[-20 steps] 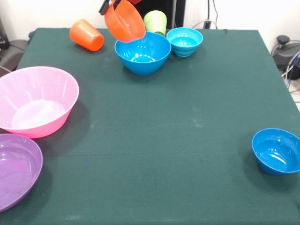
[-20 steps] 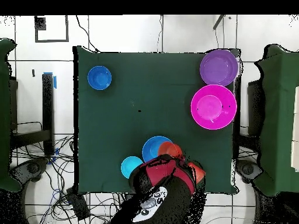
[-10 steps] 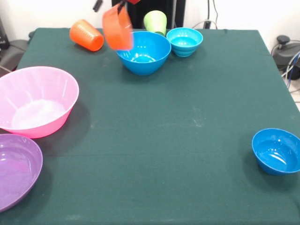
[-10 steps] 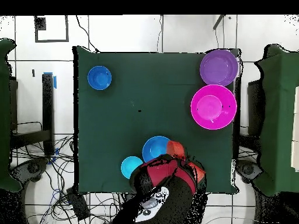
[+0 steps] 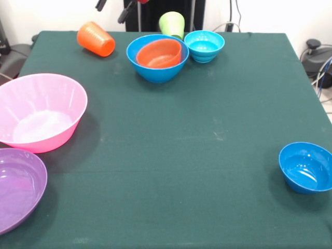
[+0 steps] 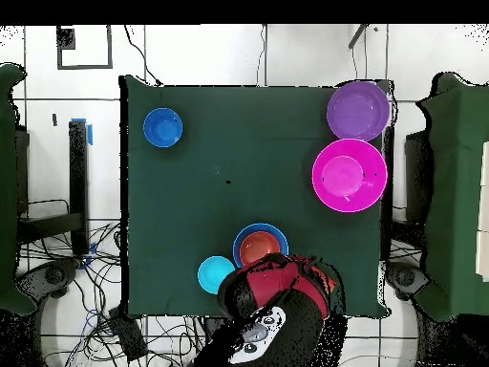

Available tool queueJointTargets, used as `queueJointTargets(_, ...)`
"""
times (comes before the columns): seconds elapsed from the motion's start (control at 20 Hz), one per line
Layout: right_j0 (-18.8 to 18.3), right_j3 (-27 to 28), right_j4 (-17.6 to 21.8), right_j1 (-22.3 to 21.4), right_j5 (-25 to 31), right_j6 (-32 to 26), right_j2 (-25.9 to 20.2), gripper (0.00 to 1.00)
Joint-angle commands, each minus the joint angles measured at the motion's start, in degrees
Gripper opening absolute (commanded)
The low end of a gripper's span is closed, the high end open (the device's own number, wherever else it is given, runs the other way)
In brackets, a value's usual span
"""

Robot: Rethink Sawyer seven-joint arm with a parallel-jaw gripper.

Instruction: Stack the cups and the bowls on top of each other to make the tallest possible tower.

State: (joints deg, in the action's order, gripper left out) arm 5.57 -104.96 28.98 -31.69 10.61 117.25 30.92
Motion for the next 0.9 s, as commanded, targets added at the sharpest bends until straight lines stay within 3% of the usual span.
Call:
queueJointTargets(0.05,0.0,1.1,-2.6,1.4,-4.6,8.2,-6.1,1.0)
queueJointTargets(0.4,-0.5,1.0,-2.3,2.2,-6.1,8.0,-6.4,1.0)
queueJointTargets(0.5,-4.0,0.3,-2.0,2.0,-7.4,6.8,-9.9,1.0)
queueJointTargets(0.55,-8.3,-0.4,-1.7,1.7,-7.9,5.3,-14.1,1.0)
queueJointTargets(0.65,-22.5,-2.8,-0.6,2.5,-8.8,1.8,-27.9,1.0)
queueJointTargets(0.7,-27.6,-2.2,0.6,4.0,-7.9,-0.6,-32.8,1.0)
queueJointTargets(0.85,-34.7,1.6,3.6,8.9,-6.8,-4.3,-39.2,1.0)
queueJointTargets(0.9,-34.3,2.8,4.2,9.8,-7.6,-3.9,-38.8,1.0)
